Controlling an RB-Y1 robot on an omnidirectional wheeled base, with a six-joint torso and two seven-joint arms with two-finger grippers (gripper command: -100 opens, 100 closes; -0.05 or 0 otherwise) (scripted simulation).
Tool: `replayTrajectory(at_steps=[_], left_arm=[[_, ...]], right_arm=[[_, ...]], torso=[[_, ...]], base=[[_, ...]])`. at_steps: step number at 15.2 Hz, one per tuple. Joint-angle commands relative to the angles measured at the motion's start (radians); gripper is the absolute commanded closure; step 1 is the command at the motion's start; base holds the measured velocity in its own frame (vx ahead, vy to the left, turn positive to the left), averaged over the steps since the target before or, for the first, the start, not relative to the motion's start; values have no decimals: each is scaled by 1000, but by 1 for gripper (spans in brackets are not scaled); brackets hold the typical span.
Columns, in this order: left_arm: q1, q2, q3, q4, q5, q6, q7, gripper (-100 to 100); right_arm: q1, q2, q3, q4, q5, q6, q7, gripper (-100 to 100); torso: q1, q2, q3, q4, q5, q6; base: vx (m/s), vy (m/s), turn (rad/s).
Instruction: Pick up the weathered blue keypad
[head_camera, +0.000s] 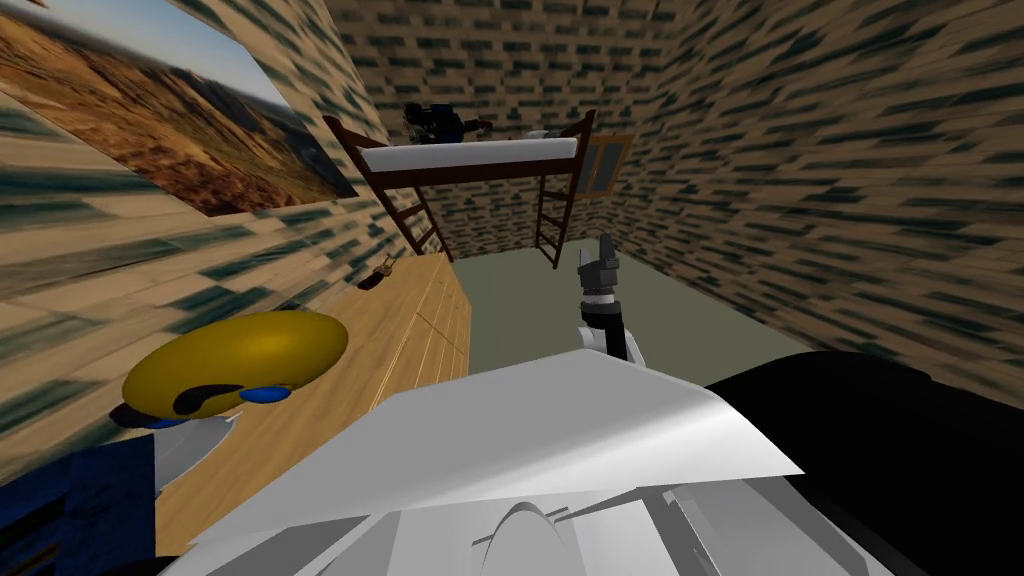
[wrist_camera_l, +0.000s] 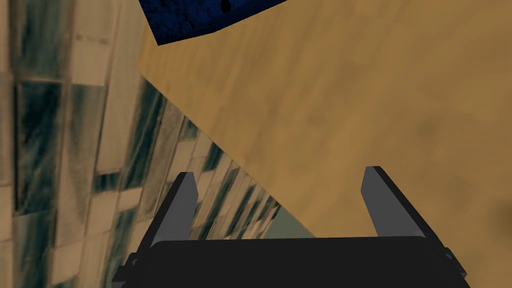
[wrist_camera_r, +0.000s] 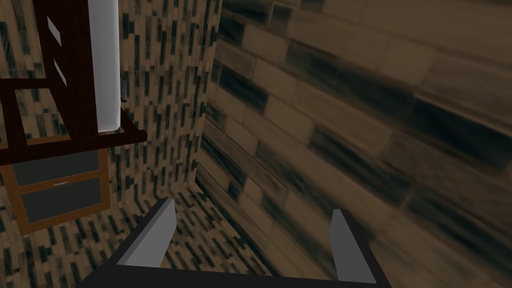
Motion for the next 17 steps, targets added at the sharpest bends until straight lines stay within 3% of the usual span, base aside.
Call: replayTrajectory(at_steps=[1,6,8,13,14,15,16,17], left_arm=[[13,2,26,16,19,37,37,-100],[32,12,62,50,56,86,84,-100],[46,19,90,77,86,124,122,-100],[61,29,123,110,117,166,165,-100],[57,25,115,99,106,155,157,-100],[15,10,154,118,97,180,113,-100],[15,10,154,118,97,180,113,-100],[-5,3,173,127,91,191,89,-100]], right_arm=[[0,0,0,0,0,0,0,0],[0,0,0,0,0,0,0,0],[0,0,0,0,0,0,0,0],[0,0,0,0,0,0,0,0],[0,0,0,0,0,0,0,0],[0,0,0,0,0,0,0,0],[0,0,0,0,0,0,0,0],[-1,0,0,0,0,0,0,0]], torso=[[0,0,0,0,0,0],[1,1,0,0,0,0],[4,2,1,0,1,0],[8,3,2,1,2,0],[8,3,2,1,2,0],[5,7,4,1,1,0],[3,12,7,3,1,0],[1,16,9,4,0,-1]], base=[[298,7,-52],[279,38,-56],[297,110,-70],[263,118,-61],[148,78,-26],[55,39,20],[17,23,32],[-7,15,37]])
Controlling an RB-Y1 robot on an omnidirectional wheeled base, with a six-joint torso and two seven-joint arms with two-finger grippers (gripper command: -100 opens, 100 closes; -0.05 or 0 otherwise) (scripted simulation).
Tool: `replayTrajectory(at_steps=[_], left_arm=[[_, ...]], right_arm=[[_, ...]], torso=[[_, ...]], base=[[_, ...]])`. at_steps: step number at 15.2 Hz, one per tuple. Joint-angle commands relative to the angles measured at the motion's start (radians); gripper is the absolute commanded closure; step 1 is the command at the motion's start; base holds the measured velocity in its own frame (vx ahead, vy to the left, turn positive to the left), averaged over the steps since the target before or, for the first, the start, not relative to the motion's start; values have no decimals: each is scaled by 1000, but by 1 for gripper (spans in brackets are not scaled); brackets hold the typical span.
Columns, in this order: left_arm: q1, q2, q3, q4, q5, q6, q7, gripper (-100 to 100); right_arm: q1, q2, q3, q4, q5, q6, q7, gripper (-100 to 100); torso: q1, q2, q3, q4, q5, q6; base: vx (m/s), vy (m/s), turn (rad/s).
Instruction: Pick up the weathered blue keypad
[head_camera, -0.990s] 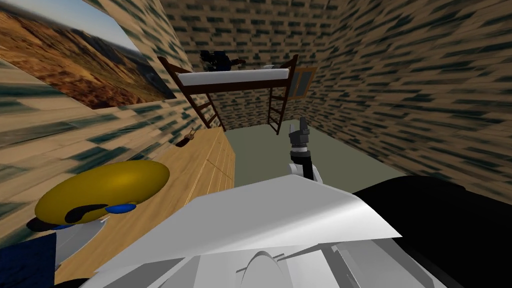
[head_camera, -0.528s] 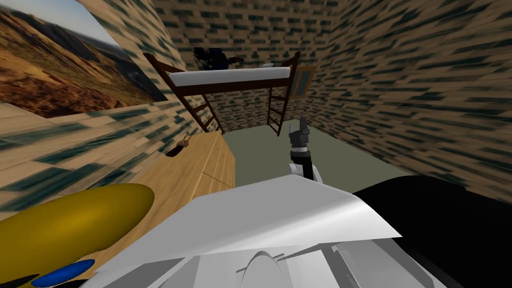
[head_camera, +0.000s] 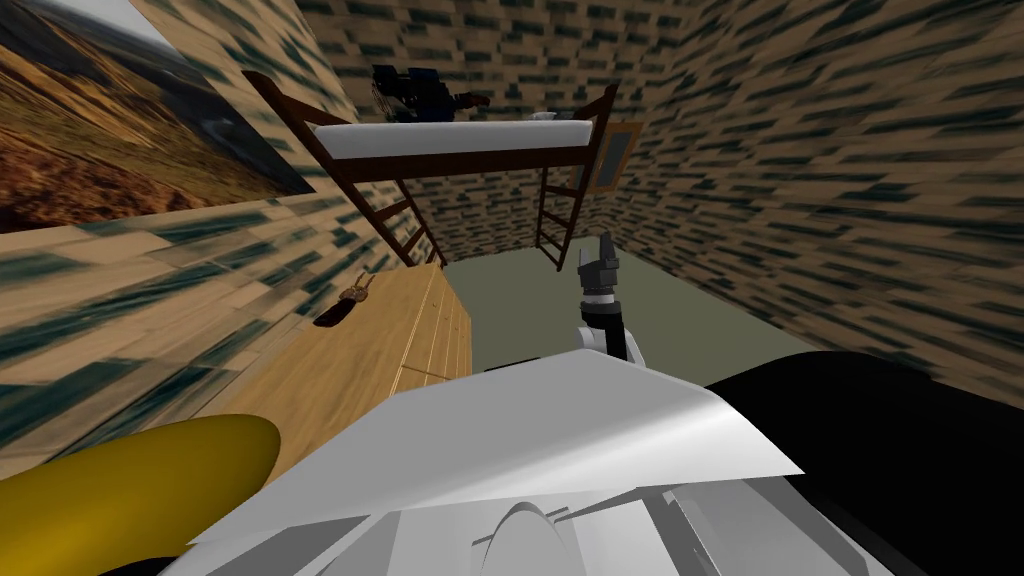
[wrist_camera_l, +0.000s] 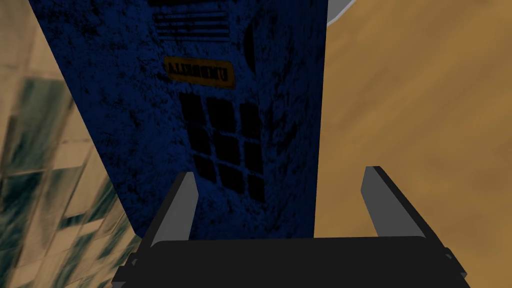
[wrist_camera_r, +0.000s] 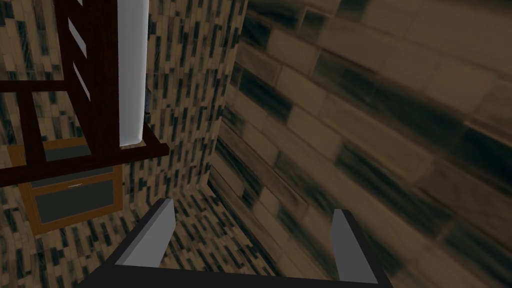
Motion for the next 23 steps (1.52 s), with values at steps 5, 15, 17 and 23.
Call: replayTrajectory(at_steps=[5,15,17,23], left_arm=[[-81,-30,74,35,-20,44,-98,-100],[-157,-60,140,66,-39,83,-185,100],[-157,-60,141,66,-39,84,-184,100],[-60,-23,55,27,-15,33,-74,100]], right_arm=[[0,0,0,0,0,0,0,0],[0,0,0,0,0,0,0,0],[0,0,0,0,0,0,0,0],[0,0,0,0,0,0,0,0]], torso=[[-1,5,3,1,0,0],[-2,4,2,1,-2,-1],[-3,4,2,0,-2,0],[-7,2,0,-2,-5,0]], base=[[-15,10,27],[0,10,14],[0,0,0],[0,-16,-29]])
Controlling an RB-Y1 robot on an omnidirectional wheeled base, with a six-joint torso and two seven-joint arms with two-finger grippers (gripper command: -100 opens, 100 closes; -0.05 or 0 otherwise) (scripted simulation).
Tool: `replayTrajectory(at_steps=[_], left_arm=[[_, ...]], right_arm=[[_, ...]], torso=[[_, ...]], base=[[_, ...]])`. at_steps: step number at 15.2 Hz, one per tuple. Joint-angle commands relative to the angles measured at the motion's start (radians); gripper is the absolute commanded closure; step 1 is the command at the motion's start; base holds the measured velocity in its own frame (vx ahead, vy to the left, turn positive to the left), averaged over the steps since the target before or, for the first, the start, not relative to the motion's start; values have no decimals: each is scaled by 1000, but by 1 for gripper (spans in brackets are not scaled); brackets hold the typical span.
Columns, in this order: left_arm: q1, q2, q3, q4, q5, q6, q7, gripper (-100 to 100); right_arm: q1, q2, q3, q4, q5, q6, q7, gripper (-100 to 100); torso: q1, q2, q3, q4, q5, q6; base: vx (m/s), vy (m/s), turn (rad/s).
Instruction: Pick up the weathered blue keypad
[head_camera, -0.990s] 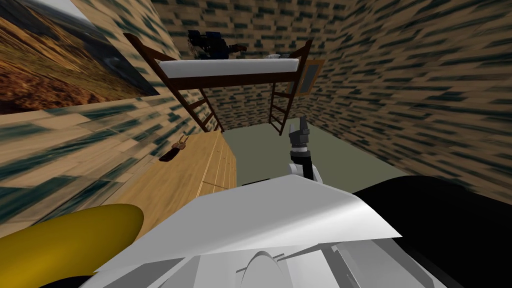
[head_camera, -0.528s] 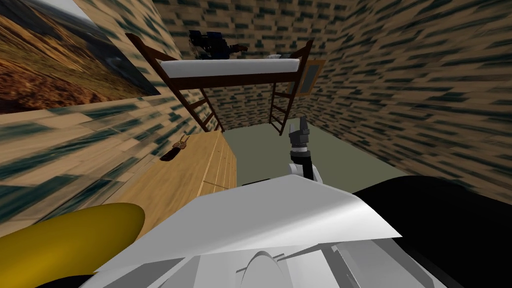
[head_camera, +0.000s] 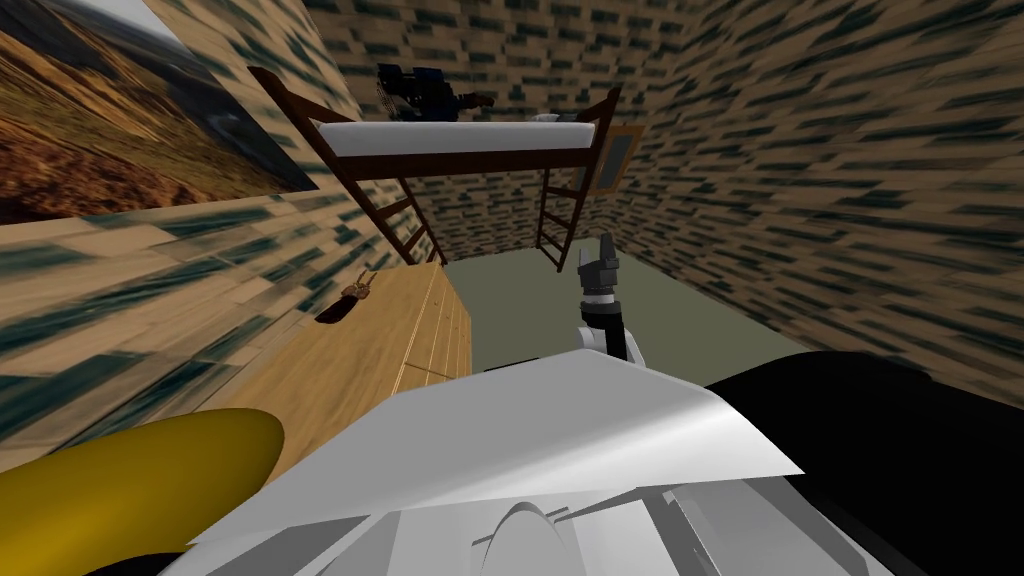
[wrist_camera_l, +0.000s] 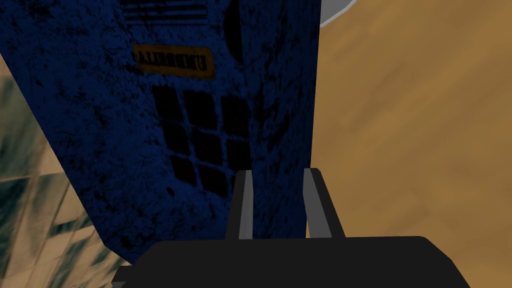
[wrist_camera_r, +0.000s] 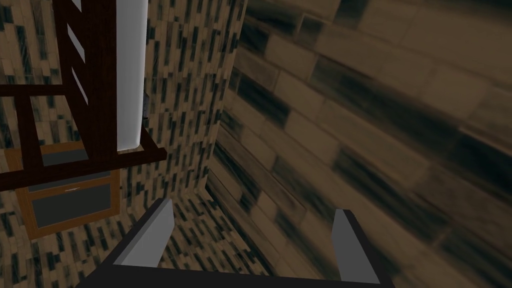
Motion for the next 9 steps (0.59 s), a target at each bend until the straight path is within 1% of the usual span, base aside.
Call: replayTrajectory(at_steps=[1,2,4,5,7,8,9], left_arm=[[39,14,-35,-18,8,-22,49,100],[39,14,-35,-18,8,-22,49,100],[81,29,-72,-36,19,-43,97,100],[81,29,-72,-36,19,-43,97,100],[123,45,-110,-54,30,-64,144,100],[123,45,-110,-54,30,-64,144,100],[113,41,-101,-48,28,-58,129,100]], right_arm=[[0,0,0,0,0,0,0,0],[0,0,0,0,0,0,0,0],[0,0,0,0,0,0,0,0],[0,0,0,0,0,0,0,0],[0,0,0,0,0,0,0,0],[0,0,0,0,0,0,0,0],[0,0,0,0,0,0,0,0]], torso=[[0,0,0,0,0,0],[-1,0,0,0,0,0],[-2,-1,-1,0,-1,0],[-2,-1,-1,-1,-1,0],[-4,-2,-2,-1,-2,0],[-4,-3,-2,-1,-2,0],[-5,-3,-2,-1,-2,1]], base=[[1,-18,-27],[1,-17,-23],[1,-16,-23],[0,-13,-21],[0,-15,-25],[1,-16,-22],[0,-9,-7]])
